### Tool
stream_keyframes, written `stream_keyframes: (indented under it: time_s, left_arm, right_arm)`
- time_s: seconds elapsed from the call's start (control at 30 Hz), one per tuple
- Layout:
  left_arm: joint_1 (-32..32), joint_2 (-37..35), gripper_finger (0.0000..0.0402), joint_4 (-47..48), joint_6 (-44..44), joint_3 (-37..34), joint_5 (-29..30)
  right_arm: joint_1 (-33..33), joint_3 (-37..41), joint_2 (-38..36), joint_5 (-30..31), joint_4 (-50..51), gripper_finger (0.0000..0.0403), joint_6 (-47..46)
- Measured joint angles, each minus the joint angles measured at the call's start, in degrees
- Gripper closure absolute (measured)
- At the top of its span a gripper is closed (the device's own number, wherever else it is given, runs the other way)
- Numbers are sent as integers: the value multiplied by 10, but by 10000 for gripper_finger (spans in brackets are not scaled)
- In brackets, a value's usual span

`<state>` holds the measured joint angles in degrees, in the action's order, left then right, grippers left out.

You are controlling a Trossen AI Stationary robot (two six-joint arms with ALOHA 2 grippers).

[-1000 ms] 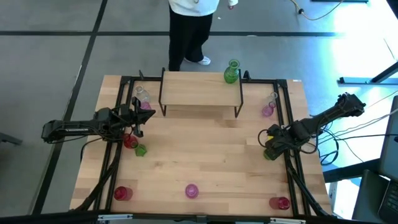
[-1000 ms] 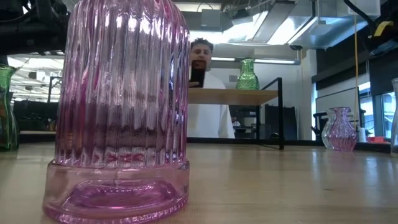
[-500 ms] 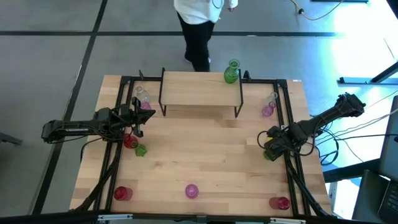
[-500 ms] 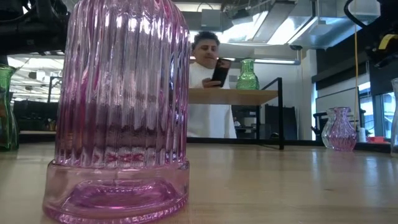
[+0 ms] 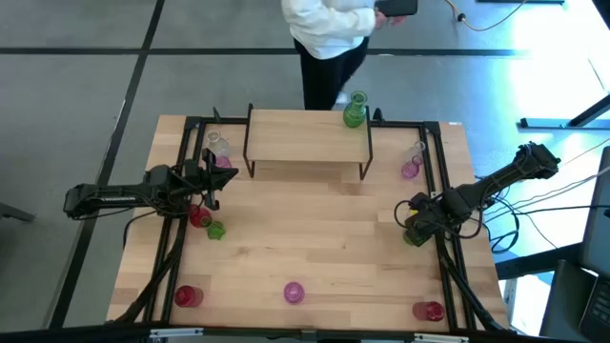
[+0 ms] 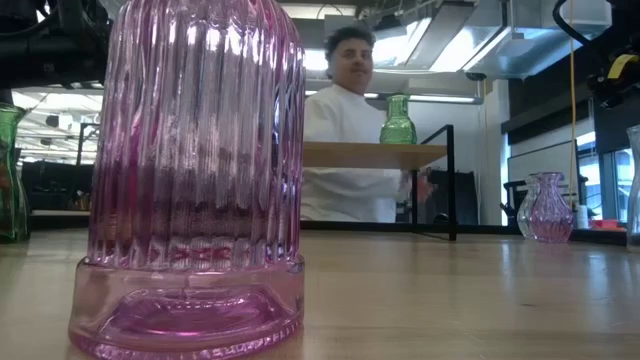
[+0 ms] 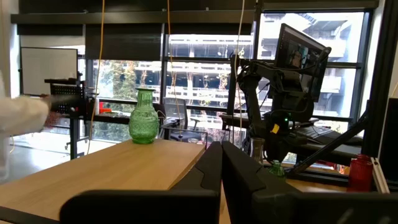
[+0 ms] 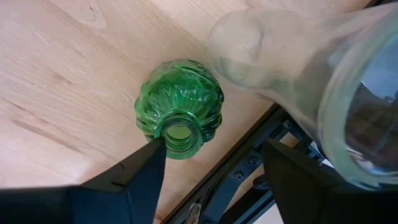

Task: Sort vases onto shelf
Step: Put the right green vase on the shelf aligned with the other green vase

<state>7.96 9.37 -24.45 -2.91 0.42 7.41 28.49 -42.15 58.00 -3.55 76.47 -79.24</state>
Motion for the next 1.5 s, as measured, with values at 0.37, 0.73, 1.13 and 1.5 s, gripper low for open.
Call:
stream_keyframes:
  time_s: [0.37,0.73,1.13,1.5]
  left_arm:
    - [0,0,401,0,0,0,0]
    - [0,0,401,0,0,0,0]
    - [0,0,401,0,0,0,0]
    - [0,0,401,0,0,0,0]
  right_arm:
    - [0,0,0,1,-4,155,1]
    - [0,0,0,16,-6,159,16]
    - [0,-19,0,-5,1,159,33]
    - [0,-146,-2,90,31,159,83]
